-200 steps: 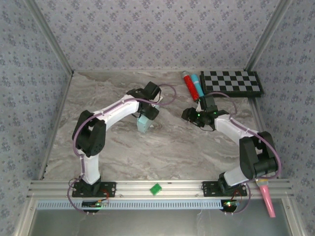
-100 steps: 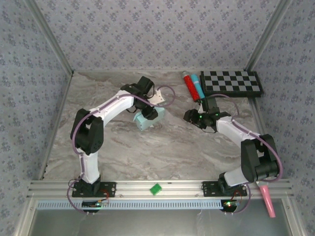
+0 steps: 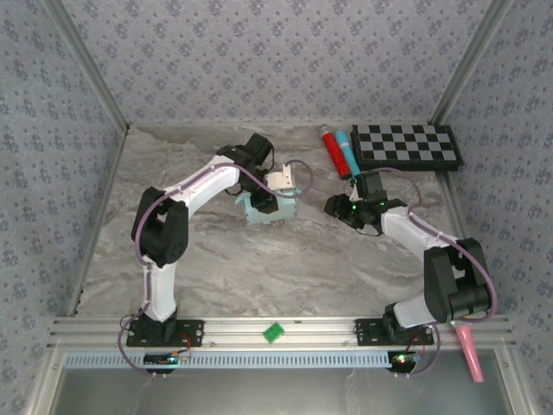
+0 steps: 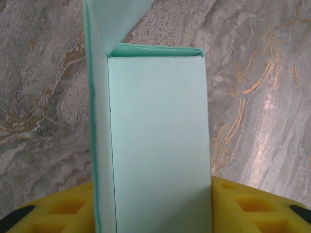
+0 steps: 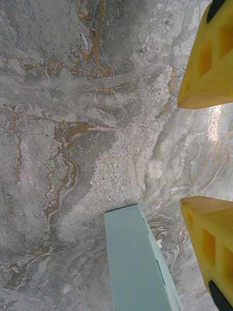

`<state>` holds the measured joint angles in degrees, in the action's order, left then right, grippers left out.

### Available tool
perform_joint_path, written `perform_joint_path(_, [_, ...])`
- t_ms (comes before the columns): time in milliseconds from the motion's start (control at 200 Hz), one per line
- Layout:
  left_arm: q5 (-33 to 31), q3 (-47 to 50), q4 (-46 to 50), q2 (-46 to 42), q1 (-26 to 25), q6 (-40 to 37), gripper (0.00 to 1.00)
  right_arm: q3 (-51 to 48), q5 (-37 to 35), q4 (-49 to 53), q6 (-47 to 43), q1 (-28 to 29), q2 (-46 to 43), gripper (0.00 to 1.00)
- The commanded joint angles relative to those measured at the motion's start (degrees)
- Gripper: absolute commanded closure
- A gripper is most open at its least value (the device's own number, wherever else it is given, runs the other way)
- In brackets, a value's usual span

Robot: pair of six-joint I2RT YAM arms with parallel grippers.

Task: Fold the paper box

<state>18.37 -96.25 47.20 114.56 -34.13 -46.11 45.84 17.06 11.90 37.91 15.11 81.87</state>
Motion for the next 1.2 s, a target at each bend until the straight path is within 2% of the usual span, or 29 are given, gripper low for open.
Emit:
perform_joint_path(0, [3.42,-1.39,2.93,1.19,0.06,-5.87,0.51,-0.86,-1.24,0.97,-0.55,-0.44,-1.63,0.47])
perform_joint_path(245, [3.52,-4.27,4.85,3.09,0.17,-9.32,0.5,-1.62,-1.14,1.06,-0.54,-0.5,-2.06,0.47])
perform_joint_path(450, [2.37,-5.56,4.67,3.03,-0.07,-8.96,0.38,-1.57,-0.92,1.1,-0.73,-0.61,-2.07,0.47])
perform_joint_path(600, [2.13,-6.32,5.87,2.75,-0.27,-9.62,0.35,-1.53,-0.97,1.01,-0.9,-0.79,-2.01,0.47])
perform_joint_path(940, [0.55,-7.72,7.36,-0.58,-1.01,-9.99,0.34,-1.2,-0.58,0.95,-1.37,-1.32,-1.23,0.46])
perform_joint_path(1194, [-2.67,-5.81,3.95,-6.75,-1.15,-4.79,0.34,2.06,-0.22,2.39,-4.85,-1.47,0.69,0.46])
